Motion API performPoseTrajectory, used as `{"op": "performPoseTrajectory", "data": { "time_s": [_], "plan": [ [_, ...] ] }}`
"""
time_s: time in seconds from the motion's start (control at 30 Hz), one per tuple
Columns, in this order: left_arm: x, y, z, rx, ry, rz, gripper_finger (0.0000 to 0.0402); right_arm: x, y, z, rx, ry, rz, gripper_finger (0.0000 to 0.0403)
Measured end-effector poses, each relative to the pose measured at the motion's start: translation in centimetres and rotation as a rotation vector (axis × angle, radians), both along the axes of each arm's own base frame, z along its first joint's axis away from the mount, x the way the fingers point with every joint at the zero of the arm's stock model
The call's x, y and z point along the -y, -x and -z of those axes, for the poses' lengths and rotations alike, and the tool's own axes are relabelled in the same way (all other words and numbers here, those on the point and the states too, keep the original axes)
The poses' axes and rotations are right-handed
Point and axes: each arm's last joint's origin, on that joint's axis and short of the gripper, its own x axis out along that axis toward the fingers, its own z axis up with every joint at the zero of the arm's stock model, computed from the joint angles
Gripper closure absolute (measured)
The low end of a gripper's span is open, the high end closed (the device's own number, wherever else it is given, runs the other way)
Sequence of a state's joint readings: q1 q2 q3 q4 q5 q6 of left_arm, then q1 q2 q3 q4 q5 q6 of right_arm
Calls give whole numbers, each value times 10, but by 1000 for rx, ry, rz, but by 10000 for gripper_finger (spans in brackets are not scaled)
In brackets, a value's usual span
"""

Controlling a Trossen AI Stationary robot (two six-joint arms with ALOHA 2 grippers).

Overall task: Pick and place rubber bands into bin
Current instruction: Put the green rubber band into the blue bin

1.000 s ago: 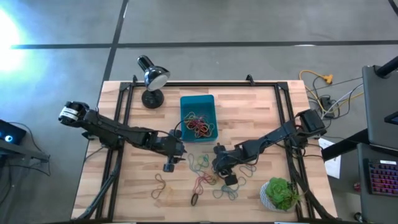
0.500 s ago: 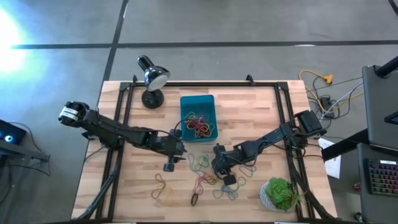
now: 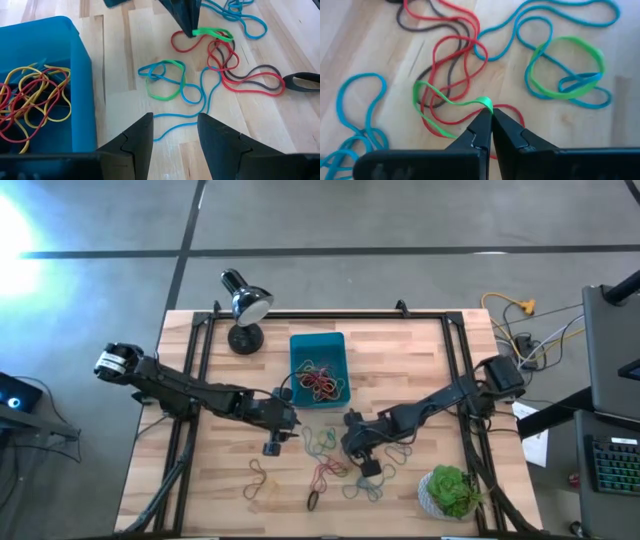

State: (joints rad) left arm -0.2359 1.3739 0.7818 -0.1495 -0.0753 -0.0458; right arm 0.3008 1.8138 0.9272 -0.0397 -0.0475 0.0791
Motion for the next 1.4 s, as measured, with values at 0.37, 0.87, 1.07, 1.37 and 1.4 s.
{"op": "performPoseTrajectory", "data": {
  "time_s": [0.37,0.87,1.07,1.37,1.4],
  "plan": [
    [0,0,0,7,3,3,263,18,14,-60,173,207,65,395],
    [0,0,0,11,-5,4,263,113,1,-90,350,384,355,394],
    [0,-1,0,12,-5,4,263,142,-8,-80,374,327,384,394],
    [0,-1,-1,16,-11,-1,263,160,-26,-54,415,315,426,394],
    [0,-1,-1,15,-11,-2,263,161,-27,-51,412,315,427,394]
  ]
}}
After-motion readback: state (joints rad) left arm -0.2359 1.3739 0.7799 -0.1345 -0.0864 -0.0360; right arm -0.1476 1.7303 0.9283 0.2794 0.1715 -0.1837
